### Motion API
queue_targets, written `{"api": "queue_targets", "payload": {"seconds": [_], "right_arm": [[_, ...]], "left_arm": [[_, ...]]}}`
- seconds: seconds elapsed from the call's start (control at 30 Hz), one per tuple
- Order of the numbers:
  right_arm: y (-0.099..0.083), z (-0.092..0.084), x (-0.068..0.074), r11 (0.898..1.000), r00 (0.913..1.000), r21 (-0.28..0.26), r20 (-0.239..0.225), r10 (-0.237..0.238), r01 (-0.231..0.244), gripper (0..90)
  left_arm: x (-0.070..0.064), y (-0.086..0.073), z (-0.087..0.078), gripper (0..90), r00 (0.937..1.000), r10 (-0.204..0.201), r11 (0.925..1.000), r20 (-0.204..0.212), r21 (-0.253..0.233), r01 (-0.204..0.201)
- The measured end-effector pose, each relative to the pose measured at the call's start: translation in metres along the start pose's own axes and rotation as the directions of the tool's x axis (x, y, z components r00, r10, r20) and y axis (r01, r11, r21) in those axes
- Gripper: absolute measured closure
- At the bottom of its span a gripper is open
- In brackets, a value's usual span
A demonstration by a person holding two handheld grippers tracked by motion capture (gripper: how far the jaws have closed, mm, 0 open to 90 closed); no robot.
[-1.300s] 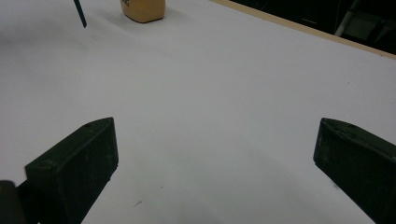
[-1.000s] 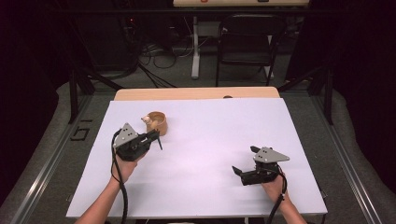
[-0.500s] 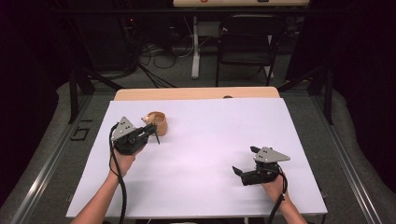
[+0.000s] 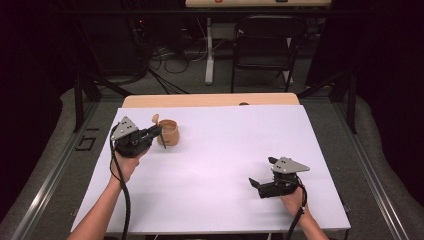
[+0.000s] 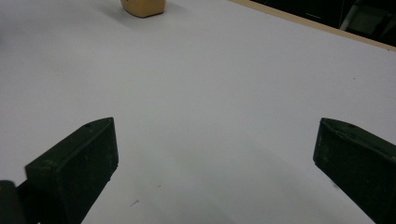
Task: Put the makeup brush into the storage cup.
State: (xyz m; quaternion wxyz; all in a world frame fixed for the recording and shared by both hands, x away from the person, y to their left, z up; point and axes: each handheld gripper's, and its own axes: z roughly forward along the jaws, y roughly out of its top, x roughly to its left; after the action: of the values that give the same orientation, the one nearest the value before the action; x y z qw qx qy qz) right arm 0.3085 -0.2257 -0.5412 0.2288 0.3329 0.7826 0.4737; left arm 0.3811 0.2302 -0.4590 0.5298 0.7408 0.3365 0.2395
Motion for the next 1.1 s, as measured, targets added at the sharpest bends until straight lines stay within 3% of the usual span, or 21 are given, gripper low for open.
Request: {"api": "queue_targets", "payload": {"seconds": [0.4, 1.1], "right_arm": [[-0.001, -0.001, -0.001, 1.000, 1.0000, -0.007, 0.001, -0.002, 0.002, 0.0], [-0.002, -0.003, -0.005, 1.000, 1.0000, 0.000, 0.005, 0.003, -0.003, 0.0]], "left_arm": [[0.011, 0.013, 0.007, 83.5, 0.9995, -0.001, 0.9998, -0.032, -0.022, 0.001], [0.023, 0.037, 0.011, 83.5, 0.9988, 0.014, 0.9994, -0.047, -0.032, -0.016]]}}
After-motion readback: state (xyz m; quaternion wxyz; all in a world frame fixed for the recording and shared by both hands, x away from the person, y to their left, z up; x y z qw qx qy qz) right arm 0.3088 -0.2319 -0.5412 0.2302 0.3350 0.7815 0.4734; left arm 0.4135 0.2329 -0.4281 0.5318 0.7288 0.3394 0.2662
